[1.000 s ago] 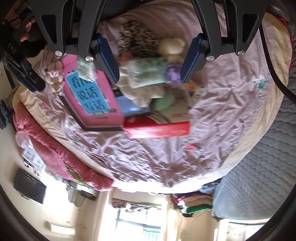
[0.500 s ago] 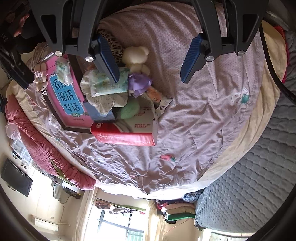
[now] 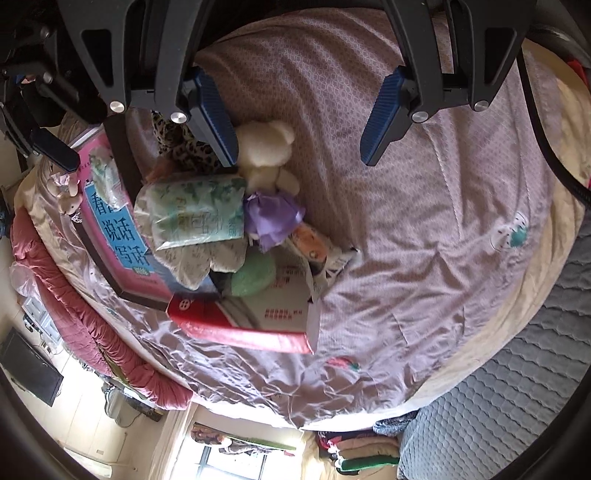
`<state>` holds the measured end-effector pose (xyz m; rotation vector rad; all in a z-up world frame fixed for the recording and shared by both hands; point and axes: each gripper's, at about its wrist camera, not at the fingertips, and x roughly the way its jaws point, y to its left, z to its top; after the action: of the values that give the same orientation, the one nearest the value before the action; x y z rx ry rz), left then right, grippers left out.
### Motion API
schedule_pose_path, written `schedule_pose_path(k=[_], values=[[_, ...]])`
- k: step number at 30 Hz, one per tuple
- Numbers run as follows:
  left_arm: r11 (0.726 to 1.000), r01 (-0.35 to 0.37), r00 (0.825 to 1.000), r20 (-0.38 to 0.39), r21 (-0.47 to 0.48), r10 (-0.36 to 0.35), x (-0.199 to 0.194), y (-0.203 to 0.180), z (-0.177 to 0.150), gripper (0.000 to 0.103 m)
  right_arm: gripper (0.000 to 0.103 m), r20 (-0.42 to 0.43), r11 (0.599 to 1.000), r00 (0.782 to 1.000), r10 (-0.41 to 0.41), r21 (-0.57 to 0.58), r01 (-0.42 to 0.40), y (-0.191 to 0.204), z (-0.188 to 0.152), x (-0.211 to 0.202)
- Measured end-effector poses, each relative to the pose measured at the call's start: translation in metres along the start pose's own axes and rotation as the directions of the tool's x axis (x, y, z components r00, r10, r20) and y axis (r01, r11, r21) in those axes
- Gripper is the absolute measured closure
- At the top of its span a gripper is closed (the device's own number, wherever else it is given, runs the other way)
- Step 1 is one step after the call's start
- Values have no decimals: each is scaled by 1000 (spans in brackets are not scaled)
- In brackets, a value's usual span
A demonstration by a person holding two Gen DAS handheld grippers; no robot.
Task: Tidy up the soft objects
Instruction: 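Grasp the cream plush bunny with purple hat with the left gripper while the right grasps the leopard-print scarf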
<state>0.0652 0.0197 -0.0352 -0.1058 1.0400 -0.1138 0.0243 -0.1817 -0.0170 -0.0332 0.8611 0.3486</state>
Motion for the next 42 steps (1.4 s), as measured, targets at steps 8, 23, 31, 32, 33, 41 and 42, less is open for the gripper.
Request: schedule_pose_path(k=[8,23,31,32,33,41,42], values=[[999,36,999,-29,-21,-36,14,1,-5,35,28,-40,1000,999,12,-8,-12,4,-7,14],[997,60,996,-62,-42,-63,38,3,-5,35,27,-184,997,982,31,-65,-43,17,-15,61],[994,90,992,-84,-69,-96,55,1,-1,35,27,-272,997,962,-5,-69,-14,16,-15,93],[993,92,991,-86,-70,-98,57,0,0,35,27,-276,998,961,-10,-65,-8,14,-14,95],[993,96,991,-89,-70,-102,60,-1,0,35,27,-280,998,960,-12,-58,-5,11,-14,98],[993,96,990,-102,-62,-102,73,-7,3,35,47,-242,1000,970,13,4,-12,-8,-9,96],[993,95,990,-102,-63,-101,74,-7,4,35,54,-232,1000,972,20,15,-17,-12,-8,93]])
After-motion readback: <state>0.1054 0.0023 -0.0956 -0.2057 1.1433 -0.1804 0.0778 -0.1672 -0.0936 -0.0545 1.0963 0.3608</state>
